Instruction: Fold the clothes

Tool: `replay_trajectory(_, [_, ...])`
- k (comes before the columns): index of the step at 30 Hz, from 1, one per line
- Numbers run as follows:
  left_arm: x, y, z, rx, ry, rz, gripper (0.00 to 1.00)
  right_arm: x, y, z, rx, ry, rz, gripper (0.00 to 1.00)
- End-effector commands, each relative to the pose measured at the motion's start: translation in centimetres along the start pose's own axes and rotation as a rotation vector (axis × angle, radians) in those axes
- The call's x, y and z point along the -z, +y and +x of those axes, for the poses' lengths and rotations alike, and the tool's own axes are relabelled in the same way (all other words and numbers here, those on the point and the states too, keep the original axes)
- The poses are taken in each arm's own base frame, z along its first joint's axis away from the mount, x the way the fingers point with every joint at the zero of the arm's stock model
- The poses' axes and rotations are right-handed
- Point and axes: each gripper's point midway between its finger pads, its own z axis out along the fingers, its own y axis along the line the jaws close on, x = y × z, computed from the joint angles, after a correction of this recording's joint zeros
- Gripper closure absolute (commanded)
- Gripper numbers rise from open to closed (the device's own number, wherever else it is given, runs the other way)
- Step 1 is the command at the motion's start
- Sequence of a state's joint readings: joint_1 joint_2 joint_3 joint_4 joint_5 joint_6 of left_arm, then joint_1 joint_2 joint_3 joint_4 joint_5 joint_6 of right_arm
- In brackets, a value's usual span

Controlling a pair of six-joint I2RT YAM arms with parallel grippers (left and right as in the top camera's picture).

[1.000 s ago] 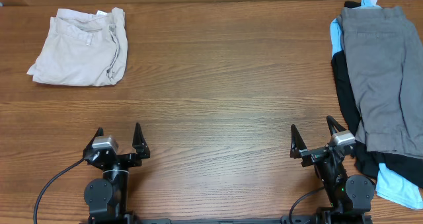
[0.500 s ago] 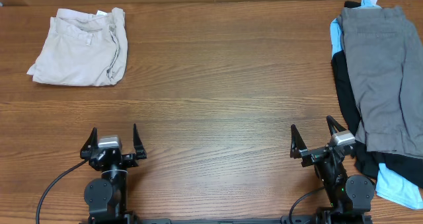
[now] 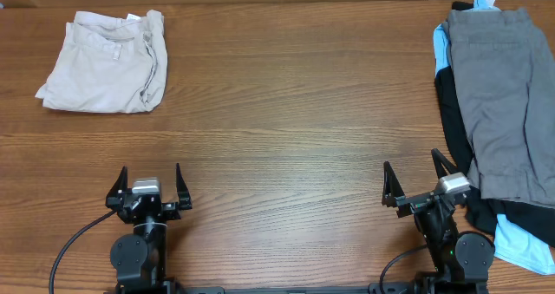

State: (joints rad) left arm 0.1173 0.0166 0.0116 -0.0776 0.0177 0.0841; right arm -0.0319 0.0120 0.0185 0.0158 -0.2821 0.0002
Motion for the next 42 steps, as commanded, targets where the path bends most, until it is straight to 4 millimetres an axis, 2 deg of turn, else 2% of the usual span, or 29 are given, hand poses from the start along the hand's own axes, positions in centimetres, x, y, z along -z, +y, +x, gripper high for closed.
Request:
replay_trajectory(1, [0.1, -1.9, -0.5, 0.038, -0.029, 0.108, 0.0, 0.0, 1.1, -0.2, 0.003, -0.018, -0.061, 0.0])
replay_trajectory(4, [0.5, -3.8, -1.1, 0.034, -0.053, 0.221, 0.0, 0.1, 1.6, -0.4, 0.007, -0.024, -0.093, 0.0])
replay_trajectory(6, [0.6, -4.3, -1.5, 0.033, -0.067, 0.254, 0.0, 0.1, 1.7, -0.5, 0.008, -0.028, -0.096, 0.0])
replay_trajectory(9, [0.9, -4.5, -2.3, 0.055, -0.083, 0.266, 0.0, 0.1, 1.7, -1.0, 0.015, -0.045, -0.097, 0.0])
replay_trajectory(13, [1.5, -4.3, -4.7, 0.056, -0.123, 0.264, 0.0, 0.4, 1.8, -2.9, 0.028, -0.082, -0.095, 0.0])
replay_trajectory(19, [2.5, -3.9, -9.0, 0.05, -0.164, 0.262, 0.0, 0.9, 2.3, -6.8, 0.051, -0.146, -0.099, 0.0])
replay_trajectory(26, [2.1, -3.5, -14.1, 0.072, -0.119, 0.266, 0.0, 0.7, 2.2, -13.6, 0.071, -0.193, -0.071, 0.0])
replay_trajectory(31, [0.5, -3.2, -18.0, 0.08, -0.059, 0.273, 0.0, -1.4, 1.7, -17.9, 0.065, -0.139, -0.06, 0.0])
replay_trajectory(36, [-1.6, -2.9, -21.8, 0.09, 0.013, 0.279, 0.0, -5.1, 0.8, -21.1, 0.062, -0.002, -0.05, 0.0])
replay_trajectory(39, [-3.0, -2.8, -23.3, 0.099, 0.071, 0.281, 0.0, -7.5, -0.1, -22.1, 0.029, 0.098, -0.035, 0.0])
replay_trajectory(42, [-4.6, -2.7, -24.2, 0.109, 0.148, 0.283, 0.0, -10.1, -1.2, -22.2, -0.007, 0.213, -0.011, 0.0])
